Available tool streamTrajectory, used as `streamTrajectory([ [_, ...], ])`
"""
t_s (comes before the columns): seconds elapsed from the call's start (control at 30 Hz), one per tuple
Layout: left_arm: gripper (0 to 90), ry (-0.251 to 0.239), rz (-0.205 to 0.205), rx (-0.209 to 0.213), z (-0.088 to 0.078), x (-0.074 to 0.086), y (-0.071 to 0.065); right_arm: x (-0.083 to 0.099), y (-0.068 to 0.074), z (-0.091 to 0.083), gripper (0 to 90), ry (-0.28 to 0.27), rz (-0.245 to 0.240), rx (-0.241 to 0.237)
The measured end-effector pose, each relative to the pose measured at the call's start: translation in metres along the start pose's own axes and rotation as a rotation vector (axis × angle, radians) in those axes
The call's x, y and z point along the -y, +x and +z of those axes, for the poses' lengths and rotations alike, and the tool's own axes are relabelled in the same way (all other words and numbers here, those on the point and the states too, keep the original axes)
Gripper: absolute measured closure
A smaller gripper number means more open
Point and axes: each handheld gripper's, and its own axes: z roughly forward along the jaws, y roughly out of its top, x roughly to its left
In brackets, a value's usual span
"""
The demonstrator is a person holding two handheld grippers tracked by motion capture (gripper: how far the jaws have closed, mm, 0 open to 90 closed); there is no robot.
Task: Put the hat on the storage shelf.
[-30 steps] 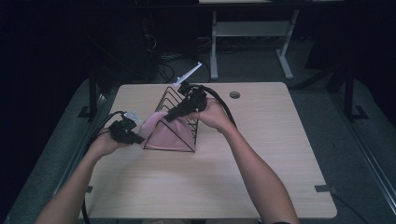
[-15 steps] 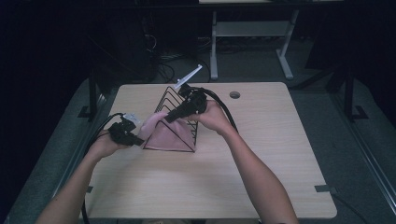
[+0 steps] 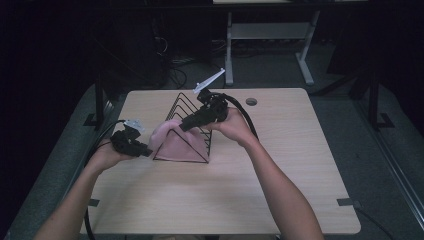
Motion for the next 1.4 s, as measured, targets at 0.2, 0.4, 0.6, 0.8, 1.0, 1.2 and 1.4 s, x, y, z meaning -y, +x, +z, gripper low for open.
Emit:
streamTrajectory([
  [0.2,69.4,-0.009,0.003,-0.003,-0.007,0.0,-0.003,0.003,-0.001,-0.013,58.4,-0.024,0.022,0.009],
  [0.4,66.2,-0.014,0.013,-0.005,-0.011,0.0,-0.004,0.007,-0.001,-0.024,57.6,-0.031,0.022,0.026],
  [0.6,63.7,-0.024,0.01,-0.001,-0.014,0.001,-0.004,0.015,-0.005,-0.037,54.9,-0.037,0.043,0.049],
  [0.8,62.3,-0.04,0.011,0.0,-0.019,0.002,-0.005,0.023,-0.008,-0.051,48.9,-0.05,0.068,0.094],
  [1.0,58.5,-0.052,0.013,0.005,-0.024,0.001,-0.008,0.032,-0.011,-0.062,43.1,-0.053,0.094,0.134],
  [1.2,54.8,-0.067,0.007,0.018,-0.03,0.003,-0.007,0.041,-0.015,-0.074,38.5,-0.061,0.106,0.193],
  [1.4,48.9,-0.092,-0.014,0.003,-0.035,0.007,-0.007,0.05,-0.017,-0.083,35.4,-0.066,0.115,0.225],
])
